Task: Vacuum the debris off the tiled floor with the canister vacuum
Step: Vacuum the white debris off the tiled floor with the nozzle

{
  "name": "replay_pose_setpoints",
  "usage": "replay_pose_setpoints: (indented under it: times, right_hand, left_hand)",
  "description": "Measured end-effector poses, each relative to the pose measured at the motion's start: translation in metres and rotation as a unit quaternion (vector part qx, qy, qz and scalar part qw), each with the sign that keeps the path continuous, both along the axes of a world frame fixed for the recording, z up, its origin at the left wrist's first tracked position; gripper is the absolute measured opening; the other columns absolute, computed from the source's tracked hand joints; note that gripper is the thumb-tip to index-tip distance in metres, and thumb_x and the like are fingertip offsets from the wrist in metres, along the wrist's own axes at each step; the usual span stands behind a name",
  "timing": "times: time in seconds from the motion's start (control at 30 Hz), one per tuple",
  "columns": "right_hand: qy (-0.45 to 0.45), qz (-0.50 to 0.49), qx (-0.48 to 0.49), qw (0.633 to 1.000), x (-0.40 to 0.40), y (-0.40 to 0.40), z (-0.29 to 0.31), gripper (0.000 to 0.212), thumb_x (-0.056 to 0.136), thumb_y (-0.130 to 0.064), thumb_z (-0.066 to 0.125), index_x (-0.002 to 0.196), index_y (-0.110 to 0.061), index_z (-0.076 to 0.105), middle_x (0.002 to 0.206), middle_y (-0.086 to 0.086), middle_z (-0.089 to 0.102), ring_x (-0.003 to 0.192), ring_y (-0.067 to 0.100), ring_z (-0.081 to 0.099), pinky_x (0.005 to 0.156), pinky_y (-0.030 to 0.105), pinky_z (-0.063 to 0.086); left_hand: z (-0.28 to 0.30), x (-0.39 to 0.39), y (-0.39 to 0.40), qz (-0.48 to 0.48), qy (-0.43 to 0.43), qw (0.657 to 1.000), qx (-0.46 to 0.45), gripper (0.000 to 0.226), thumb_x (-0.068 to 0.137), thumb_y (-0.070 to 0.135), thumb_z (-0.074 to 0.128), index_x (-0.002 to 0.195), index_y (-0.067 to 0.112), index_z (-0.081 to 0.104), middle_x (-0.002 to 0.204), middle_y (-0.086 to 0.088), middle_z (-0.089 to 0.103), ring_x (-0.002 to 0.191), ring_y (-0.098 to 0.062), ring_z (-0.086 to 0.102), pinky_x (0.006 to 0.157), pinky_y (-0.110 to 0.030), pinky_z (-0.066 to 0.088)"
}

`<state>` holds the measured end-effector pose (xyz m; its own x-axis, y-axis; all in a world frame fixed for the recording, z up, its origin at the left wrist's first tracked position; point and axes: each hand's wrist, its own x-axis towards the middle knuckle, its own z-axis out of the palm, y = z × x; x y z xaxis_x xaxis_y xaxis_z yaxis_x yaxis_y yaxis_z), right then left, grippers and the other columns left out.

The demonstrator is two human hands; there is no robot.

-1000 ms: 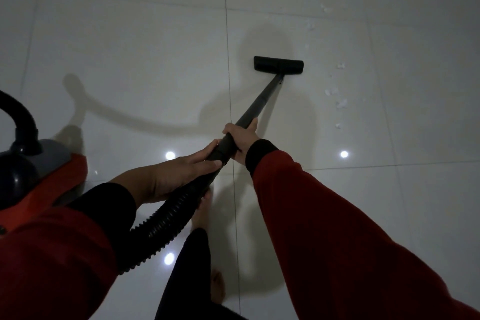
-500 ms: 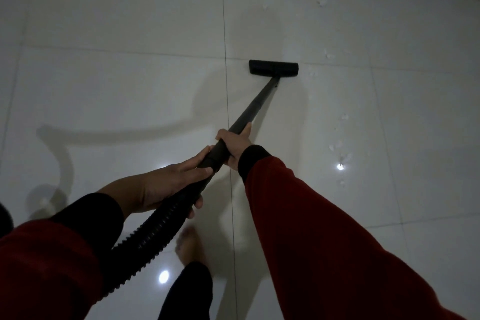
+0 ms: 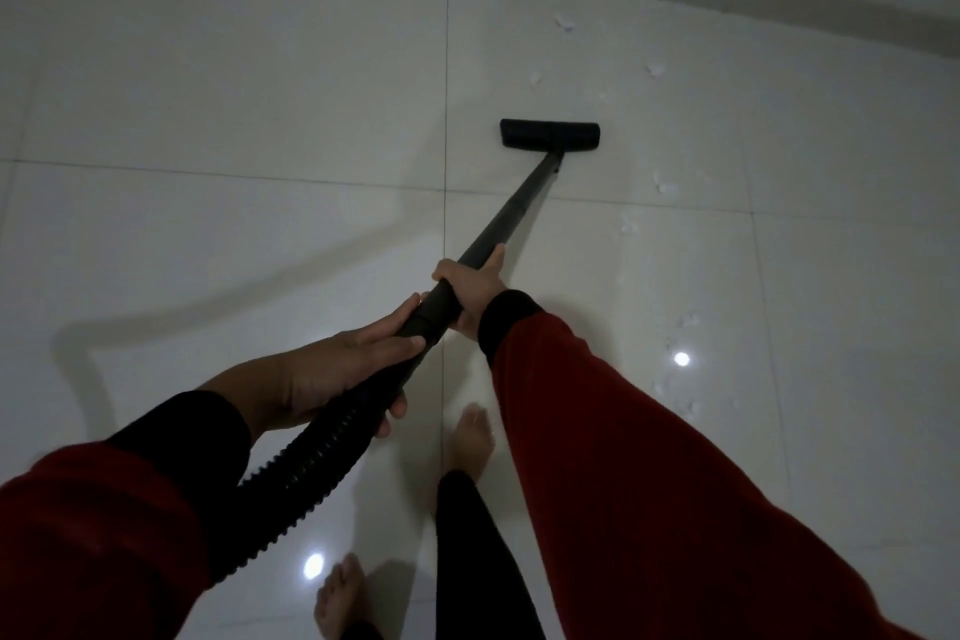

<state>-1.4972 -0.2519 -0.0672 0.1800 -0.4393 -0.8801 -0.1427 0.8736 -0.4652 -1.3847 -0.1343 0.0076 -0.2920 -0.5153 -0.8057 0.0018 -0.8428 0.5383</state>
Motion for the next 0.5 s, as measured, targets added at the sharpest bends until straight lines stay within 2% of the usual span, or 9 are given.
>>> replay_pose_setpoints:
  times: [0.23,0.37,0.5]
  right_hand:
    - [-0.008,0.022,0.001,1.0,0.01,-0.09,0.004,0.101,0.089,0.001,0.049,0.145,-0.045,-0.021,0.085,0.01,0.052,0.07,0.022,0.057,0.088,0.045,0.052]
    - [-0.021,0.023,0.004,0.999,0.022,-0.133,0.001,0.103,0.088,0.002,0.049,0.143,-0.047,-0.023,0.085,0.011,0.052,0.07,0.023,0.057,0.085,0.044,0.052]
    - [-0.019,0.023,-0.001,1.0,0.036,-0.177,-0.006,0.106,0.087,0.003,0.05,0.143,-0.047,-0.024,0.087,0.012,0.054,0.084,0.027,0.058,0.088,0.048,0.053]
  left_hand:
    - [-0.001,0.002,-0.086,0.045,-0.009,0.999,0.002,0.063,0.094,0.039,0.046,0.144,0.055,0.011,0.06,-0.006,0.064,0.05,-0.019,0.06,0.048,-0.024,0.051]
    - [-0.001,0.013,-0.129,0.054,-0.017,0.998,0.003,0.063,0.095,0.038,0.046,0.144,0.054,0.011,0.059,-0.006,0.064,0.048,-0.019,0.059,0.048,-0.023,0.051]
    - [-0.007,0.029,-0.174,0.045,-0.019,0.999,0.008,0.062,0.095,0.036,0.046,0.144,0.054,0.012,0.06,-0.008,0.065,0.046,-0.018,0.06,0.046,-0.023,0.051]
